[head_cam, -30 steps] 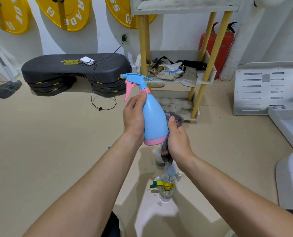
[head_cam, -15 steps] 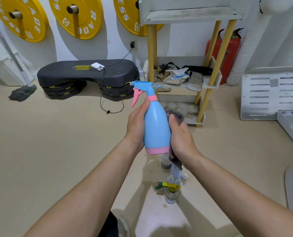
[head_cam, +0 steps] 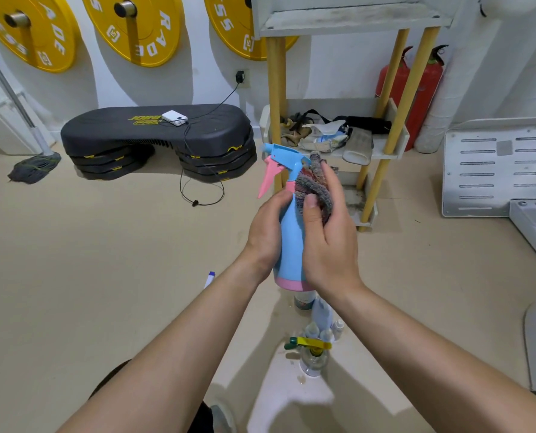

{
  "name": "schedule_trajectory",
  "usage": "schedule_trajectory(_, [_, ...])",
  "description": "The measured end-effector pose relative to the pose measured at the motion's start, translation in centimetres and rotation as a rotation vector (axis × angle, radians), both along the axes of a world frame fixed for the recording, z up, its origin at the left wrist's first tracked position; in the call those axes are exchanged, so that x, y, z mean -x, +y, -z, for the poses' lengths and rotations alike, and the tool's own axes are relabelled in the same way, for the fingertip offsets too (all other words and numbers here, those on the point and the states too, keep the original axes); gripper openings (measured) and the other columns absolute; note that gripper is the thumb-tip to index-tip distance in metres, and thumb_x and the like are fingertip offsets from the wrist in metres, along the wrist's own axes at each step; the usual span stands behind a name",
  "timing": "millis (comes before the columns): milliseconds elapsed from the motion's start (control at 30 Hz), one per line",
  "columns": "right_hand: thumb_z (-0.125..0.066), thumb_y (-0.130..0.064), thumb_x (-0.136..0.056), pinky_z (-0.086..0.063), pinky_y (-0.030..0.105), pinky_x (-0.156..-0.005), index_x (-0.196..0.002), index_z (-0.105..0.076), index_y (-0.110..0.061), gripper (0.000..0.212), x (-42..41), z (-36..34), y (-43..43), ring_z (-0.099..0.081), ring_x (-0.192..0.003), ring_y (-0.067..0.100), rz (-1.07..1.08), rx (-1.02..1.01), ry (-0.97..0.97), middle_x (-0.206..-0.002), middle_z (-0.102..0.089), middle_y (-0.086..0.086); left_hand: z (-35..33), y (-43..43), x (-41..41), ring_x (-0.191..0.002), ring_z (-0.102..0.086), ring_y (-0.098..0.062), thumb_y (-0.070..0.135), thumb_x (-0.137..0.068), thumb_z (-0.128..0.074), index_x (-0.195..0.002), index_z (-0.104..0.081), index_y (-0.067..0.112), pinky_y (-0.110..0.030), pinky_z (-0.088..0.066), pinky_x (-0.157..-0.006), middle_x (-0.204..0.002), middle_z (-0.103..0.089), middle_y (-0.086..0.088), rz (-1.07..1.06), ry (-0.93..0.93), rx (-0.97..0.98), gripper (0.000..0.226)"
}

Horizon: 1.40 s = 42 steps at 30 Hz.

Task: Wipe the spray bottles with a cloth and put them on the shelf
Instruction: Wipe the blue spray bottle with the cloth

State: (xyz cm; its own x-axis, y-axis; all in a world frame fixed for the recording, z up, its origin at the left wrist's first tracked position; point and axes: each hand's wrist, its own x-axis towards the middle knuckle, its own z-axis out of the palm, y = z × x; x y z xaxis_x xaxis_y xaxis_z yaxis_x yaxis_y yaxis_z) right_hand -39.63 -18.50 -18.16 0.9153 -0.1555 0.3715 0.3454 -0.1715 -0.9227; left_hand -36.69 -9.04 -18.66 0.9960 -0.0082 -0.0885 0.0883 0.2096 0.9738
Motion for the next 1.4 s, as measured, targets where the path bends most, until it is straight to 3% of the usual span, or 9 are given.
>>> schedule_trajectory(100, [-0.04, -0.032, -0.104, -0.042, 0.025, -0.111, -0.155, -0.035, -0.022, 0.052, -0.3, 0.2, 0.1, -0.048, -0.135, 0.002, 0.043, -0.039, -0.045, -0.151, -0.051, -0.008, 0.1, 0.3, -0.5, -0.073, -0.066, -0.006, 0.021, -0.106, -0.044, -0.107, -0.065, 0.002, -0.018, -0.051, -0.066, -0.087, -0.074, 0.003, -0.044, -0.083, -0.195, 0.029])
schedule_trajectory(233, [-0.042, -0.031, -0.105, -0.039, 0.037, -0.116, -0.157, -0.031, -0.022, 0.054, -0.8, 0.0, 0.0, -0.043, -0.142, 0.006, 0.002, 0.017, -0.095, -0.156, -0.045, -0.005, 1.6, 0.3, -0.5, -0.103, -0.068, -0.004, 0.034, -0.102, -0.051, -0.122, -0.064, 0.034, -0.026, -0.053, -0.089, -0.11, -0.074, 0.014, -0.038, -0.203, -0.479, 0.025])
schedule_trajectory(300, [-0.043, -0.03, -0.104, -0.038, 0.036, -0.117, -0.159, -0.029, -0.022, 0.057, -0.8, 0.3, 0.2, -0.04, -0.144, 0.005, -0.024, 0.069, -0.063, -0.158, -0.043, -0.006, 1.9, 0.0, -0.4, -0.099, -0.065, -0.003, 0.031, -0.101, -0.052, -0.107, -0.062, 0.042, -0.026, -0.05, -0.084, -0.105, -0.072, 0.017, -0.087, -0.252, -0.576, 0.016])
schedule_trajectory(500, [-0.053, -0.026, -0.102, -0.039, 0.019, -0.11, -0.155, -0.038, -0.024, 0.056, -0.1, 1.1, -0.2, -0.053, -0.132, 0.011, -0.087, 0.418, -0.066, -0.147, -0.056, -0.002, 2.1, 0.9, -0.8, -0.092, -0.063, -0.004, 0.015, -0.097, -0.056, -0.111, -0.063, 0.028, -0.017, -0.048, -0.079, -0.102, -0.07, 0.011, -0.206, -0.273, -0.611, 0.02])
schedule_trajectory(700, [-0.052, -0.025, -0.105, -0.039, 0.001, -0.079, -0.132, -0.062, -0.027, 0.029, -1.1, 1.3, -2.7, -0.054, -0.09, -0.026, -0.088, 0.278, 0.041, -0.099, -0.057, -0.038, 3.8, 3.3, -1.7, -0.091, -0.059, 0.003, 0.047, -0.095, -0.061, -0.11, -0.063, 0.031, -0.026, -0.045, -0.078, -0.101, -0.068, 0.014, -0.253, -0.115, -0.598, 0.023])
schedule_trajectory(933, [-0.046, -0.036, -0.106, -0.058, 0.051, -0.09, -0.109, -0.069, -0.023, 0.026, -1.3, 7.9, -0.9, -0.072, -0.102, 0.026, -0.225, -0.095, 0.577, -0.106, -0.076, 0.004, 8.9, 4.7, 0.8, -0.1, -0.065, -0.012, 0.046, -0.093, -0.066, -0.11, -0.063, 0.029, -0.028, -0.05, -0.078, -0.112, -0.068, 0.01, -0.284, 0.088, -0.535, 0.024])
schedule_trajectory(1133, [-0.042, -0.042, -0.104, -0.053, 0.05, -0.098, -0.096, -0.062, -0.022, 0.03, -1.0, 13.2, 3.8, -0.069, -0.1, 0.032, -0.151, -0.086, 0.835, -0.1, -0.072, 0.009, 16.7, 5.5, 3.5, -0.109, -0.059, 0.004, 0.033, -0.093, -0.072, -0.118, -0.059, 0.027, -0.026, -0.049, -0.093, -0.108, -0.065, 0.021, -0.421, 0.148, -0.416, 0.029])
schedule_trajectory(1267, [-0.042, -0.058, -0.084, -0.056, 0.057, -0.092, -0.107, -0.062, -0.015, 0.053, -3.4, 16.6, 5.5, -0.07, -0.094, 0.041, -0.157, -0.099, 0.955, -0.1, -0.073, 0.016, 19.9, 6.5, 2.9, -0.092, -0.054, 0.019, 0.03, -0.094, -0.068, -0.119, -0.056, 0.027, -0.013, -0.04, -0.074, -0.1, -0.061, 0.022, -0.415, 0.208, -0.504, 0.028])
schedule_trajectory(1400, [-0.044, -0.037, -0.105, -0.06, 0.046, -0.078, -0.116, -0.061, -0.005, 0.037, -6.4, 18.8, 5.8, -0.069, -0.09, 0.038, -0.15, -0.131, 1.024, -0.109, -0.069, 0.023, 23.1, 7.5, 0.7, -0.081, -0.056, 0.015, 0.028, -0.093, -0.068, -0.117, -0.054, 0.027, -0.019, -0.044, -0.071, -0.094, -0.059, 0.023, -0.366, 0.272, -0.602, 0.028])
